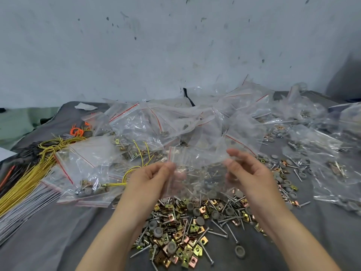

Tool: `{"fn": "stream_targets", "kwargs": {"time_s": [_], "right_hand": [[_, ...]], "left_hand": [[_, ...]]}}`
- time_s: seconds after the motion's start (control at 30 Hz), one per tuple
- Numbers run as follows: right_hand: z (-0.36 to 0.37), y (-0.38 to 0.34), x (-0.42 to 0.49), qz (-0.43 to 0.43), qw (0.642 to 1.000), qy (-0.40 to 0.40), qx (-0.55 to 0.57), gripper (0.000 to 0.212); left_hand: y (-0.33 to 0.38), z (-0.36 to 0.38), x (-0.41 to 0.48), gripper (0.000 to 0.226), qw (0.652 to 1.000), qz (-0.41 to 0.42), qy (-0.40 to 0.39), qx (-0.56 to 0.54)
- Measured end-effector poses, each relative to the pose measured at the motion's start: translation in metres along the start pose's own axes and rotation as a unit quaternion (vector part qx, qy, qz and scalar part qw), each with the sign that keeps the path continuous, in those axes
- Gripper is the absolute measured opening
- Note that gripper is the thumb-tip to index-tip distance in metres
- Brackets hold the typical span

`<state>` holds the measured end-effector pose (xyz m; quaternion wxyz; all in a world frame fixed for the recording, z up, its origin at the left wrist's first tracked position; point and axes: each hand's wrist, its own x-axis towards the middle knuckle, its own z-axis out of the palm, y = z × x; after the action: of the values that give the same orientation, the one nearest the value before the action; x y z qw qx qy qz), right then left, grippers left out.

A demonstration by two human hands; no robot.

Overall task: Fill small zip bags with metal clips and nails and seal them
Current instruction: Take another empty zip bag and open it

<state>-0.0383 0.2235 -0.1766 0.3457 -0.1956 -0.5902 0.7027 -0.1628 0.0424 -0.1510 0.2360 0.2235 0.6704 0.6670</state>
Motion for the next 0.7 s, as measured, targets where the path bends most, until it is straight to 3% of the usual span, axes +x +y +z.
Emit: {"fn": "stream_targets", "kwargs": {"time_s": [0.1, 0.2, 0.3, 0.4, 0.53, 0.7], "right_hand": [[-0.006, 0.000, 0.004, -0.038, 0.998, 0.048, -0.017, 0.021], [-0.009, 0.000, 0.003, -0.080, 0.987, 0.090, -0.105, 0.022], [-0.007, -0.005, -0.009, -0.164, 0.931, 0.159, -0.285, 0.022], [0.009, -0.013, -0.026, -0.214, 0.932, 0.072, -0.284, 0.015], [0.031, -0.006, -0.039, -0.188, 0.933, -0.065, -0.299, 0.024], [0.038, -0.003, -0.036, -0.152, 0.957, -0.080, -0.233, 0.030]], "left_hand": [[-0.004, 0.005, -0.001, 0.020, 0.999, -0.009, -0.038, 0.026], [-0.007, 0.014, 0.000, 0.019, 0.998, 0.018, -0.022, 0.052], [-0.006, 0.021, 0.003, 0.019, 0.998, 0.039, 0.017, 0.055], [-0.007, 0.027, 0.004, 0.019, 0.996, 0.058, 0.036, 0.058], [-0.005, 0.039, 0.004, 0.017, 0.995, 0.088, 0.026, 0.034], [-0.005, 0.043, 0.004, 0.012, 0.996, 0.093, -0.004, -0.011]]}}
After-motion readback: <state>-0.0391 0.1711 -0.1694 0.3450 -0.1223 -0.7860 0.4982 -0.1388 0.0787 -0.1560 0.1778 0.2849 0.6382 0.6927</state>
